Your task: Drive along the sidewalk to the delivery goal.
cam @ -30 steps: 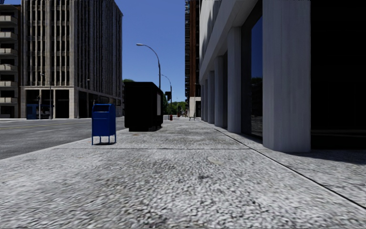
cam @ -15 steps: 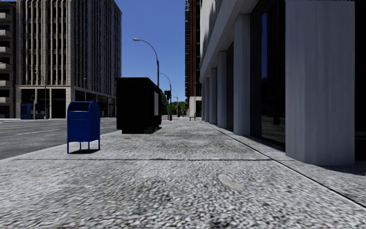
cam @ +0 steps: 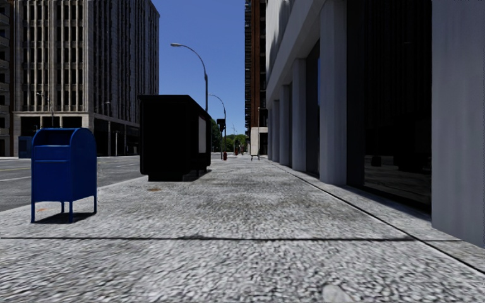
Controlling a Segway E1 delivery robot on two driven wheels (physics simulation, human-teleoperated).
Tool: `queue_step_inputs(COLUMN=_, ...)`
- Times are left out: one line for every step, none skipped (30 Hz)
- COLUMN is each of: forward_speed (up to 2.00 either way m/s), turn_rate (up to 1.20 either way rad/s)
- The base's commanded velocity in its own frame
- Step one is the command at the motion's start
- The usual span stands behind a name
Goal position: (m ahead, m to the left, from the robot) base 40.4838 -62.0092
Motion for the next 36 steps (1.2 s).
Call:
queue_step_inputs(forward_speed=2.00, turn_rate=0.00)
queue_step_inputs(forward_speed=2.00, turn_rate=0.00)
queue_step_inputs(forward_speed=2.00, turn_rate=0.00)
queue_step_inputs(forward_speed=2.00, turn_rate=0.00)
queue_step_inputs(forward_speed=2.00, turn_rate=0.00)
queue_step_inputs(forward_speed=2.00, turn_rate=0.00)
queue_step_inputs(forward_speed=2.00, turn_rate=0.00)
queue_step_inputs(forward_speed=2.00, turn_rate=-0.05)
queue_step_inputs(forward_speed=2.00, turn_rate=-0.07)
queue_step_inputs(forward_speed=2.00, turn_rate=-0.08)
queue_step_inputs(forward_speed=2.00, turn_rate=-0.08)
queue_step_inputs(forward_speed=2.00, turn_rate=-0.08)
queue_step_inputs(forward_speed=2.00, turn_rate=-0.08)
queue_step_inputs(forward_speed=2.00, turn_rate=-0.08)
queue_step_inputs(forward_speed=2.00, turn_rate=-0.08)
queue_step_inputs(forward_speed=2.00, turn_rate=-0.08)
queue_step_inputs(forward_speed=2.00, turn_rate=-0.08)
queue_step_inputs(forward_speed=2.00, turn_rate=-0.08)
queue_step_inputs(forward_speed=2.00, turn_rate=-0.08)
queue_step_inputs(forward_speed=2.00, turn_rate=-0.08)
queue_step_inputs(forward_speed=2.00, turn_rate=-0.08)
queue_step_inputs(forward_speed=2.00, turn_rate=-0.08)
queue_step_inputs(forward_speed=2.00, turn_rate=-0.08)
queue_step_inputs(forward_speed=2.00, turn_rate=-0.09)
queue_step_inputs(forward_speed=2.00, turn_rate=-0.09)
queue_step_inputs(forward_speed=2.00, turn_rate=-0.09)
queue_step_inputs(forward_speed=2.00, turn_rate=-0.09)
queue_step_inputs(forward_speed=2.00, turn_rate=-0.09)
queue_step_inputs(forward_speed=2.00, turn_rate=-0.10)
queue_step_inputs(forward_speed=2.00, turn_rate=-0.10)
queue_step_inputs(forward_speed=2.00, turn_rate=-0.11)
queue_step_inputs(forward_speed=2.00, turn_rate=-0.11)
queue_step_inputs(forward_speed=2.00, turn_rate=-0.11)
queue_step_inputs(forward_speed=2.00, turn_rate=-0.14)
queue_step_inputs(forward_speed=2.00, turn_rate=-0.17)
queue_step_inputs(forward_speed=2.00, turn_rate=-0.17)
